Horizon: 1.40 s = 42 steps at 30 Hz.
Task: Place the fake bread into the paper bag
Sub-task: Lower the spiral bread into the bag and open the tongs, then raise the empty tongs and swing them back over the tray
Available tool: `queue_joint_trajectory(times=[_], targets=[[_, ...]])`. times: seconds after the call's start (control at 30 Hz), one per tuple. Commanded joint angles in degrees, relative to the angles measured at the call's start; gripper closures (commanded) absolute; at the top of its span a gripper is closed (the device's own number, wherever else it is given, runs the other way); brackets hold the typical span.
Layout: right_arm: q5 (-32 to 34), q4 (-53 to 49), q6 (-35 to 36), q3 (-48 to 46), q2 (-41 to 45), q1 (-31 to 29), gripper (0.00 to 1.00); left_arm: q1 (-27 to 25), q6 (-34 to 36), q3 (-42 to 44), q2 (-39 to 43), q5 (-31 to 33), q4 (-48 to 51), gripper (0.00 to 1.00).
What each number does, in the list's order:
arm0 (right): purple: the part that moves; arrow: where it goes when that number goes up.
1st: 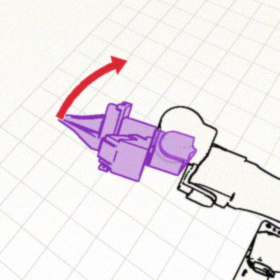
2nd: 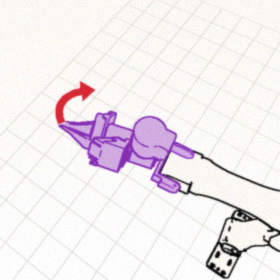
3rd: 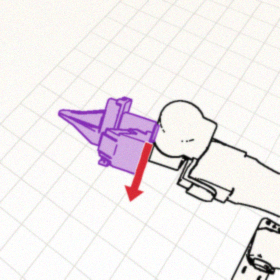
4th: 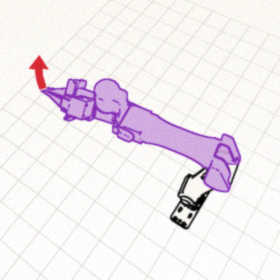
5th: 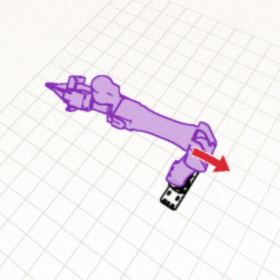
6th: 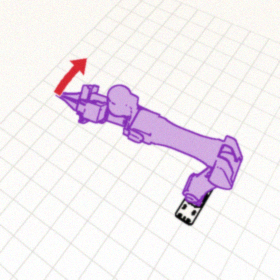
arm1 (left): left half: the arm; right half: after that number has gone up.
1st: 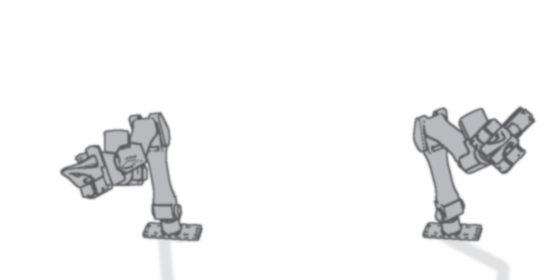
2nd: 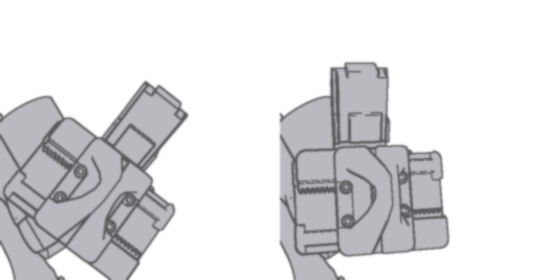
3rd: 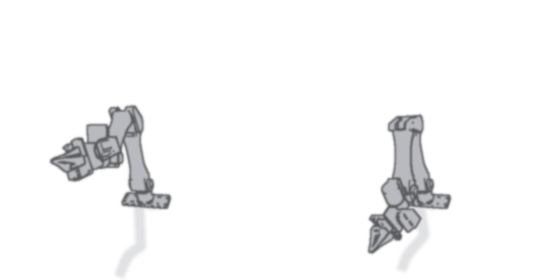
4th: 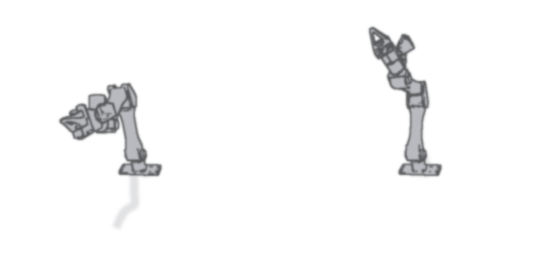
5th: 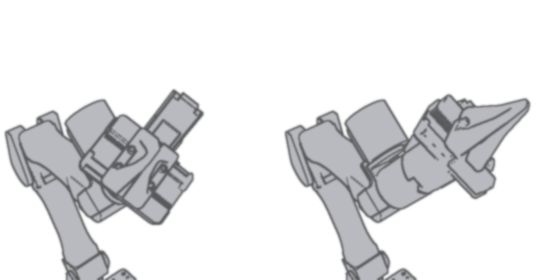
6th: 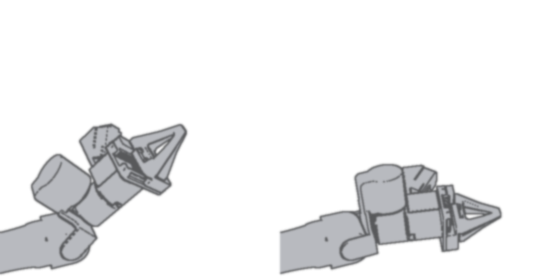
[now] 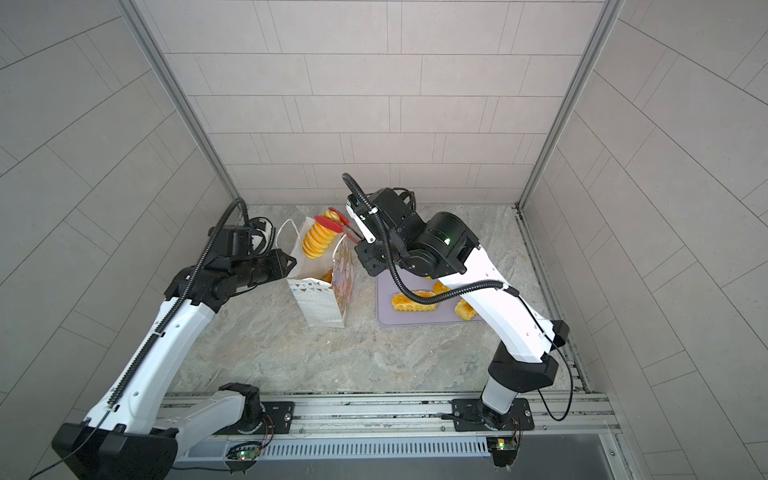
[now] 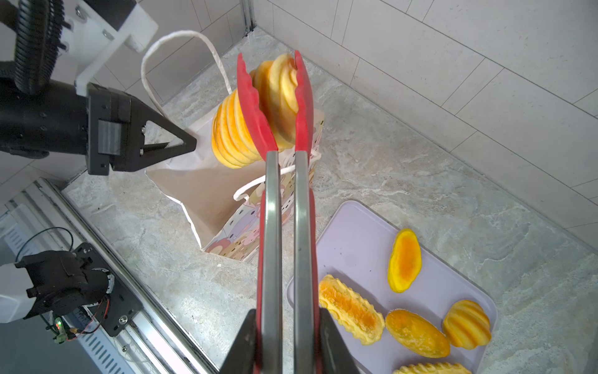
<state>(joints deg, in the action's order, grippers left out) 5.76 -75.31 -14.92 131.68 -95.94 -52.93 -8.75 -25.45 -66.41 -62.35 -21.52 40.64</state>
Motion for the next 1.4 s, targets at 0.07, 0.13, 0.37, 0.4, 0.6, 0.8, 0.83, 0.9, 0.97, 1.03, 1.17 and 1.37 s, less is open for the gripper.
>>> queue_joint_trajectory(times=[0.07,0.13,0.37,0.4,0.6,0.8,0.83,0.9,0.97,1.03,1.17,1.37], targets=[[1.85,0.08,1.99,1.39,-0.09,-1.47,0.77,0.15,0.5,-0.78,0.69,0.23,0.4,0.84],[1.84,0.14,1.99,1.39,-0.16,-1.63,0.74,0.22,0.49,-0.77,0.76,0.19,0.4,0.85],[1.03,1.12,1.73,1.34,-0.26,-1.7,0.62,0.23,0.49,-0.63,0.83,0.3,0.4,0.85],[0.94,1.19,1.65,1.37,-0.21,-1.66,0.6,0.22,0.49,-0.61,0.85,0.34,0.4,0.85],[0.6,1.81,1.47,1.39,0.02,-1.73,0.55,0.19,0.48,-0.48,0.81,0.21,0.31,0.85],[1.13,2.44,1.26,1.38,0.28,-1.66,0.54,0.15,0.49,-0.56,0.77,0.33,0.32,0.85],[1.54,2.61,1.14,1.36,0.36,-1.67,0.54,0.16,0.49,-0.46,0.75,0.27,0.31,0.85],[2.49,2.86,0.94,1.33,0.6,-1.62,0.54,0.18,0.49,-0.39,0.78,0.24,0.31,0.85],[3.44,2.97,0.78,1.38,0.82,-1.43,0.54,0.18,0.56,-0.35,0.84,0.33,0.4,0.85],[4.52,3.06,0.51,1.39,1.19,-1.14,0.54,0.23,0.58,-0.33,0.85,0.3,0.4,0.85],[6.38,3.99,0.07,0.55,2.63,-0.13,0.54,0.18,0.52,-0.4,0.97,0.29,0.4,0.85],[7.96,7.11,-0.85,-4.22,6.88,2.74,0.54,0.21,0.6,-0.4,0.99,0.21,0.4,0.85]])
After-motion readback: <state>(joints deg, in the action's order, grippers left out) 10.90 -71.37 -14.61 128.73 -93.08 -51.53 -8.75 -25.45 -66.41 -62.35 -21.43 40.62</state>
